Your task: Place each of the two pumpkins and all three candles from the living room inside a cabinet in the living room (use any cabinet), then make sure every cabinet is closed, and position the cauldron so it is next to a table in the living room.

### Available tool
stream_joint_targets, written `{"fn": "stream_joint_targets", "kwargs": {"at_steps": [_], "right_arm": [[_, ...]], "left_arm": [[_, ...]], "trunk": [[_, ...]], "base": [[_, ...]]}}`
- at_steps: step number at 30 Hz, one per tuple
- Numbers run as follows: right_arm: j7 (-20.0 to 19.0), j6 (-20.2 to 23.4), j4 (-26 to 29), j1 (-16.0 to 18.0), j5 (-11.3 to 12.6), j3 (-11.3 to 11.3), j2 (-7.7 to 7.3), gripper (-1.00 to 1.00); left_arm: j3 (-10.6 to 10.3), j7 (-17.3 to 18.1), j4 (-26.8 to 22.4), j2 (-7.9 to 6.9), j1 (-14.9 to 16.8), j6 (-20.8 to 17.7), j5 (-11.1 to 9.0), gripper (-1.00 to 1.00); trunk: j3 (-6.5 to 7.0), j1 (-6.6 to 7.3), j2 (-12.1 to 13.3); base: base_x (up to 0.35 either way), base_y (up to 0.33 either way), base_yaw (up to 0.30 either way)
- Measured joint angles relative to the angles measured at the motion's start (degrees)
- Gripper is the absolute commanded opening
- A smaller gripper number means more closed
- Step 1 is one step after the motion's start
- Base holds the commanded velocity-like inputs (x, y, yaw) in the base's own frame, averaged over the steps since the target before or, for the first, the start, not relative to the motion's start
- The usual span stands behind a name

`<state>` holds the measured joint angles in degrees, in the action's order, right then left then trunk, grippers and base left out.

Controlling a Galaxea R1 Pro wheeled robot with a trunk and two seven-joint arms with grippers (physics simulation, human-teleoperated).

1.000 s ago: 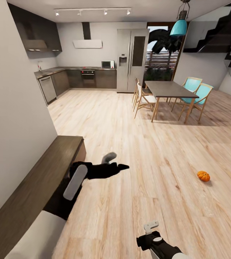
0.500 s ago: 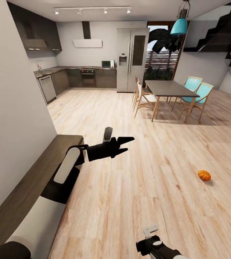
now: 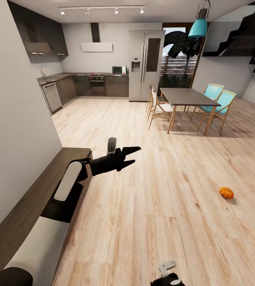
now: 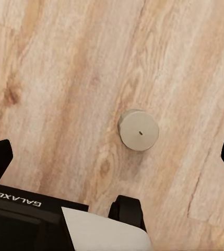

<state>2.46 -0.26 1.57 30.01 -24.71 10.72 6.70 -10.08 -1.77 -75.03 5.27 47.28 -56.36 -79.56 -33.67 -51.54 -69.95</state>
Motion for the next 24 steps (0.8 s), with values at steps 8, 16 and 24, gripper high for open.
{"fn": "stream_joint_targets", "kwargs": {"at_steps": [8,16,24], "right_arm": [[0.00,0.00,0.09,-0.10,0.09,0.00,0.02,1.00],[0.00,-0.06,0.18,-0.10,0.18,0.00,-0.02,1.00],[0.00,-0.08,0.19,-0.07,0.19,0.03,-0.04,1.00]], "left_arm": [[0.06,0.01,-0.03,0.00,0.00,-0.06,-0.04,1.00],[0.09,-0.03,-0.03,-0.04,0.00,-0.14,-1.43,1.00],[0.06,-0.08,-0.03,-0.09,0.00,-0.15,-2.38,1.00]], "trunk": [[-1.44,-1.76,-3.21],[-2.87,-3.51,-6.42],[-4.31,-5.27,-9.63]], "base": [[0.000,0.000,0.000],[0.000,0.000,0.000],[0.000,0.000,0.000]]}}
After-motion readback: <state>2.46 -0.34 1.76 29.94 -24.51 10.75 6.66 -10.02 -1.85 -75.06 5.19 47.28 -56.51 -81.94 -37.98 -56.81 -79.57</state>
